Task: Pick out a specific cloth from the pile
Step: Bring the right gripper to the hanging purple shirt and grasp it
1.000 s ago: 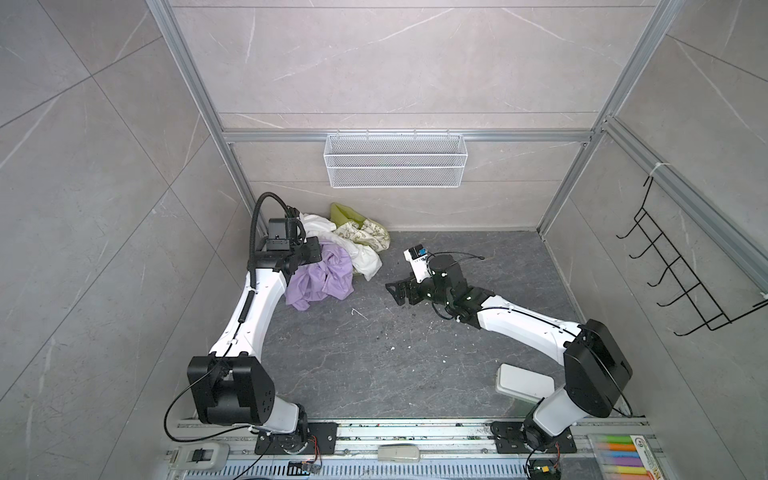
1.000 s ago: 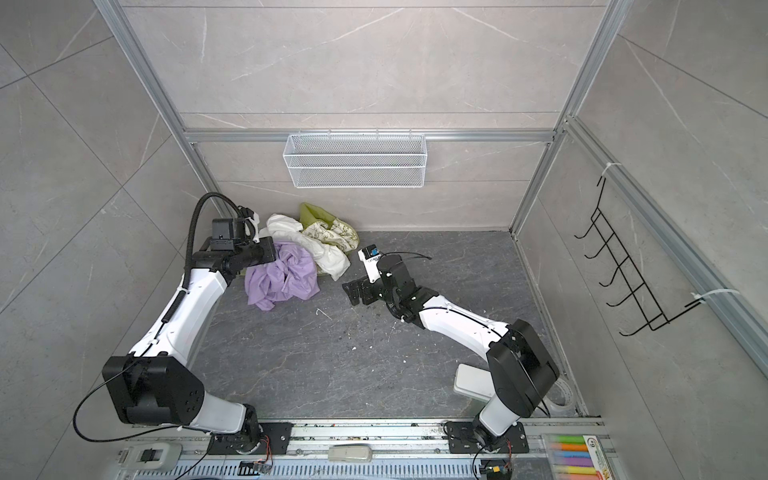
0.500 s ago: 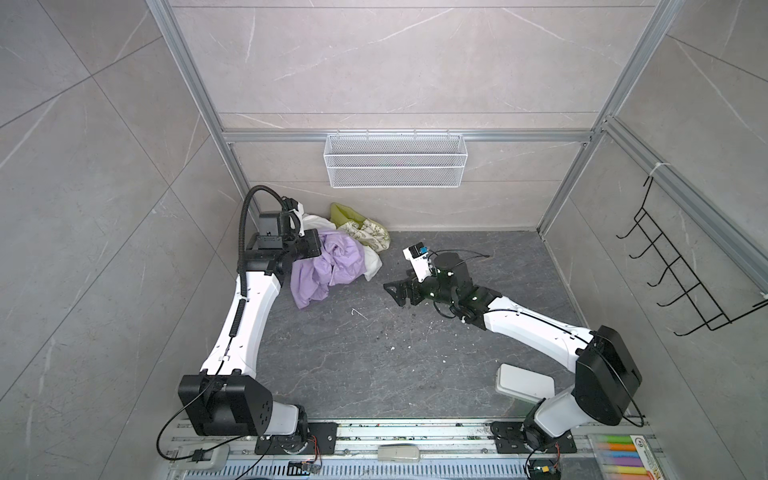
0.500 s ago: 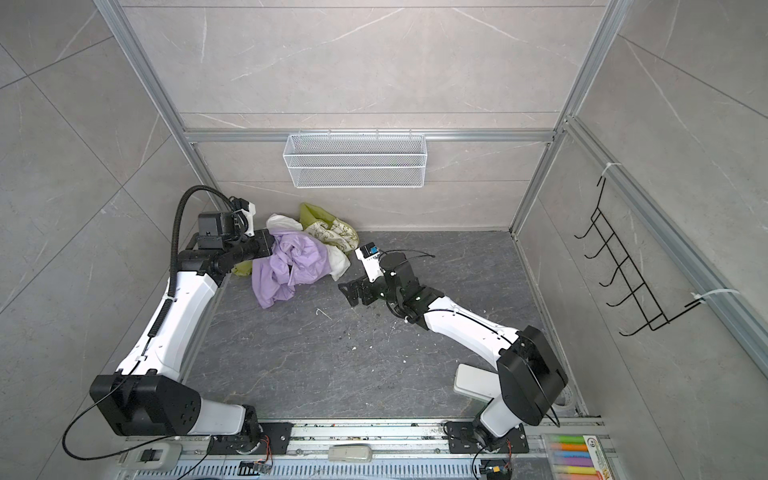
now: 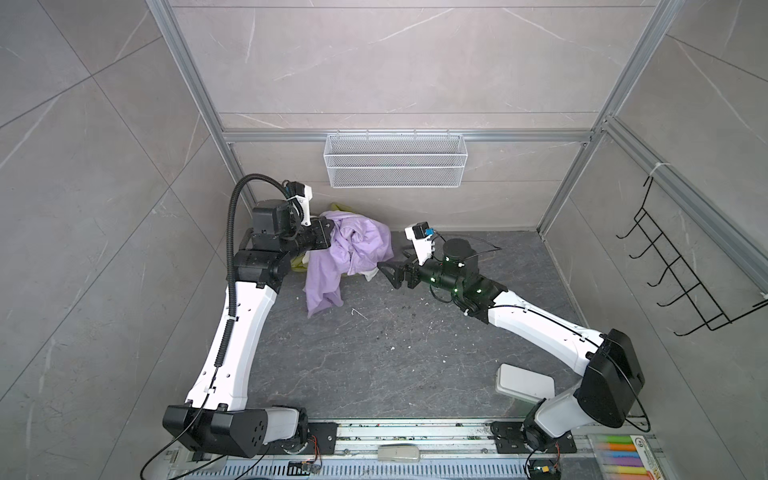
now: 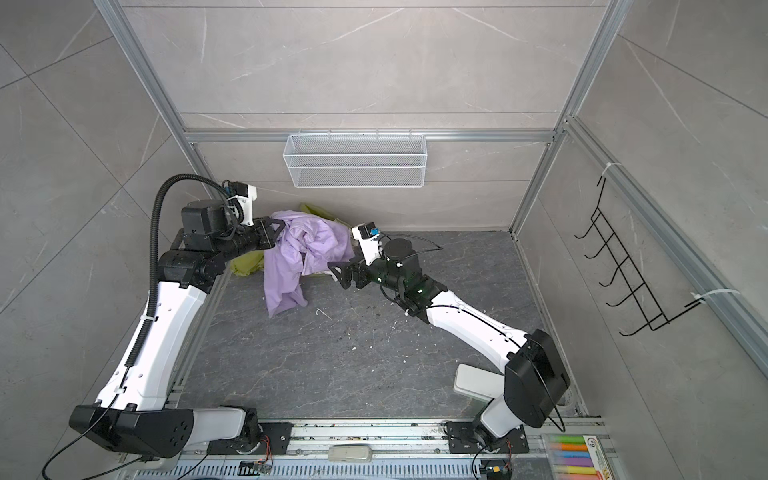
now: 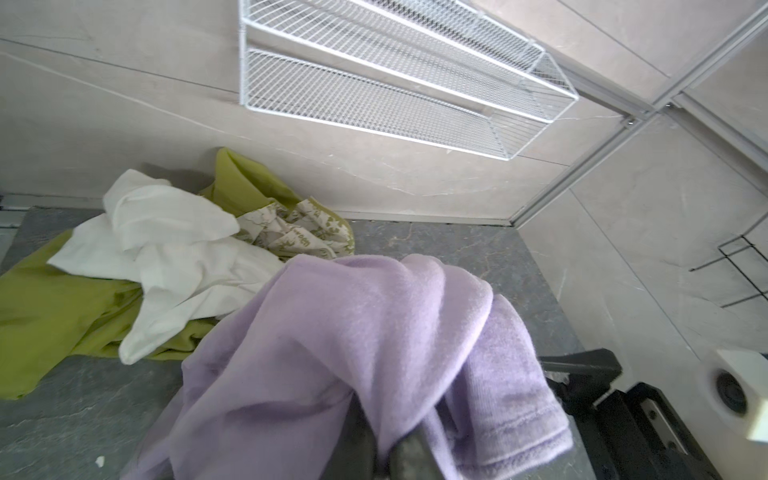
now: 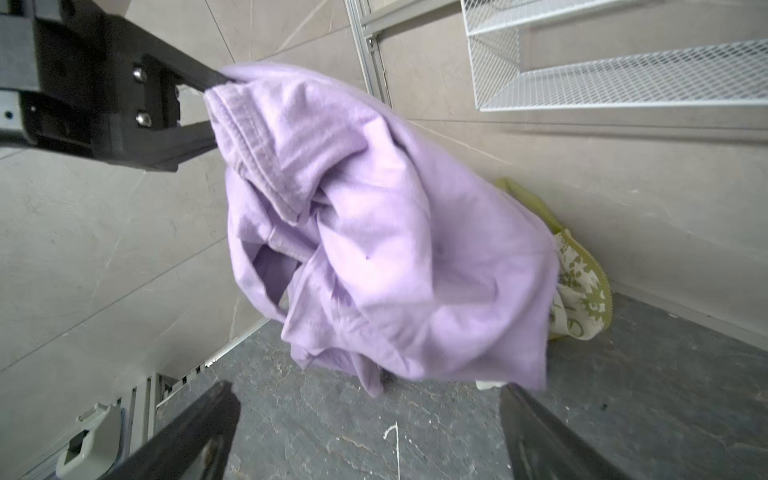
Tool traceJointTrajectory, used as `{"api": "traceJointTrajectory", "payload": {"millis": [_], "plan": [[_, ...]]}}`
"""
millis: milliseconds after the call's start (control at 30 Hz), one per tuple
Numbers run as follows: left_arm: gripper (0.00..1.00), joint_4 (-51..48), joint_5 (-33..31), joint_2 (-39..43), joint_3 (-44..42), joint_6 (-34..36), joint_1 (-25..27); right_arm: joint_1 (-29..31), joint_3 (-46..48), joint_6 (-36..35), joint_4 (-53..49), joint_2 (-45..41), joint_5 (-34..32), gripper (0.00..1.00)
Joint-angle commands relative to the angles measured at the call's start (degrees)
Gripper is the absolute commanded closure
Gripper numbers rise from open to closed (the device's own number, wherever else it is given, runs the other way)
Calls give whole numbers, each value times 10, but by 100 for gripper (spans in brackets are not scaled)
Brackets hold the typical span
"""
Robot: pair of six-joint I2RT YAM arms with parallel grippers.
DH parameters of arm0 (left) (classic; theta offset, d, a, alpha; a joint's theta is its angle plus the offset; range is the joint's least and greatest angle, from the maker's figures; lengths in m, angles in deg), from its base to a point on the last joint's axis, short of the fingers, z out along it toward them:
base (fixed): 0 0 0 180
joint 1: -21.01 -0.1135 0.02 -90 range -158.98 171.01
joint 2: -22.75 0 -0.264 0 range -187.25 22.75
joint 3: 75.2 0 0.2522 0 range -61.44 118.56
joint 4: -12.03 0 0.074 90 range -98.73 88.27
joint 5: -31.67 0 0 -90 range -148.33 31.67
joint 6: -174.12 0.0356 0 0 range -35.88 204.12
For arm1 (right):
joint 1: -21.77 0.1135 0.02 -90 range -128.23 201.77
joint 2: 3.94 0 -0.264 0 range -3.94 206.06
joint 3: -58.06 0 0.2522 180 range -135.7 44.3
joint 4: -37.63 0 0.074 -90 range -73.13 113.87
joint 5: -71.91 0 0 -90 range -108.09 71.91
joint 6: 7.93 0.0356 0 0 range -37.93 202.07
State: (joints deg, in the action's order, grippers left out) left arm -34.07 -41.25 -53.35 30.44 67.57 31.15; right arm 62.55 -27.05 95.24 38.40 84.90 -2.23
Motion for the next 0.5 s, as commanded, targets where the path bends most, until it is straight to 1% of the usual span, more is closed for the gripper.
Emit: {"api": "traceJointTrajectory", "payload": {"millis": [0,133,300,467], "plan": [[100,19,4,24,37,-22,29,13,-15,13,49,12,-18,0],[100,27,-13,28,46,-44,60,32,-3,0,95,14,-49,0],[100,48,-16,28,49,-71,101,55,-5,-9,118,28,-69,0],[100,80,-16,24,51,-98,150,69,4,-26,142,35,-111,0]]}}
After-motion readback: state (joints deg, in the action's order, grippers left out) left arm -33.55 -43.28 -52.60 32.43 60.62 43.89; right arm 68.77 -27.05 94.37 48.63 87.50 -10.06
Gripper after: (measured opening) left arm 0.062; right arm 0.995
